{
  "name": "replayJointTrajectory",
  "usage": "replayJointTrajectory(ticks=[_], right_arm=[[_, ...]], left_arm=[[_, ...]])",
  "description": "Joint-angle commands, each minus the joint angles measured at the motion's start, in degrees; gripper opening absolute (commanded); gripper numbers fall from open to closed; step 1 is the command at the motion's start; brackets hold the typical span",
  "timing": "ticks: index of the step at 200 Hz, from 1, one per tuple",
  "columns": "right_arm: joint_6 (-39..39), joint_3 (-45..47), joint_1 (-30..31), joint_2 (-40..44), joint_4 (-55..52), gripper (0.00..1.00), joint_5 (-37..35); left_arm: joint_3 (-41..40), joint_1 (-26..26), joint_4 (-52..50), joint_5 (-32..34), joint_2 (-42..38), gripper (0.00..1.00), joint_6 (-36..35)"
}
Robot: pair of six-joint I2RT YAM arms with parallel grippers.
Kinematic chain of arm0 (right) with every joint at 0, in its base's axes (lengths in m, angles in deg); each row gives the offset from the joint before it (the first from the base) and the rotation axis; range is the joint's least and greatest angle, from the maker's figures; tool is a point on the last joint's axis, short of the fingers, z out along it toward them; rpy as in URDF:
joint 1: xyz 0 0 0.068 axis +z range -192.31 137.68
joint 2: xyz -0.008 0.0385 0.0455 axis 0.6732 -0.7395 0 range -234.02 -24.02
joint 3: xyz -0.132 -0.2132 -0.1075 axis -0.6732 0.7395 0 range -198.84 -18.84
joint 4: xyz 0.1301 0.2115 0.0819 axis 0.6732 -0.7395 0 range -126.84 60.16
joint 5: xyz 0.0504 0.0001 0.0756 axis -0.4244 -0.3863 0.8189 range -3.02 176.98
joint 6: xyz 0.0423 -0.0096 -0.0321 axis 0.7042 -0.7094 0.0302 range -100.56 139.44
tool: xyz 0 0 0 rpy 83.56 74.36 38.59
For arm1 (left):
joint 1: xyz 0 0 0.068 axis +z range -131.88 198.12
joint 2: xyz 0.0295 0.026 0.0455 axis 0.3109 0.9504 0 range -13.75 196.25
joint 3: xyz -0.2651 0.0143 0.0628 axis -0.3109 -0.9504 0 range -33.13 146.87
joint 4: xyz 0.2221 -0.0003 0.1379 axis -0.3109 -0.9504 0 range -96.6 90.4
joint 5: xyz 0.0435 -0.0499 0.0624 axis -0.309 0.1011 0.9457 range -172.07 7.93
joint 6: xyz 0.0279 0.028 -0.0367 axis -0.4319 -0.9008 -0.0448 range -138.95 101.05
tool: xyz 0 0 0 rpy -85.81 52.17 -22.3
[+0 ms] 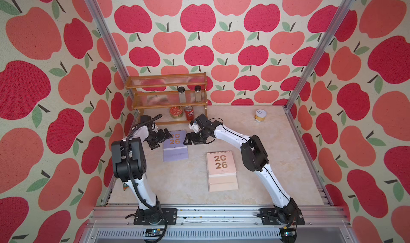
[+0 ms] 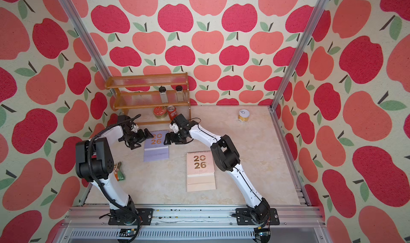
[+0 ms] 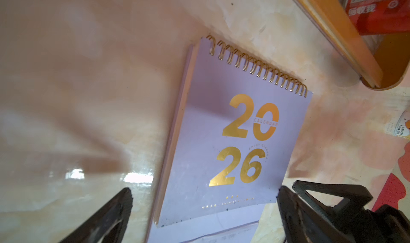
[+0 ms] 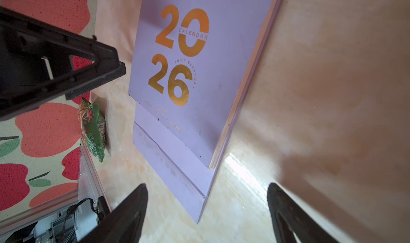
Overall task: Stack the calendars
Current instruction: Pick up the calendar at the center of the board.
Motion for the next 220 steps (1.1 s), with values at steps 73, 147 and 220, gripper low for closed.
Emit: replayJointTrajectory(ticks=[73, 147, 220], right_arm=[[0.9, -5.7, 1.0, -4.9, -5.4, 0.85, -3.2], [1.0, -9.1, 1.0, -7.9, -8.0, 0.85, -4.2], [1.3, -10.1, 0.9, -8.4, -8.4, 0.84, -4.4]], left_arm=[[-0.5, -1.3, 4.3, -4.3, 4.6, 0.98, 3.4], [-0.7, -4.7, 6.7, -7.2, 7.2, 0.95, 4.0], [-3.1, -5.5, 8.5, -9.3, 7.6, 0.93, 4.7]])
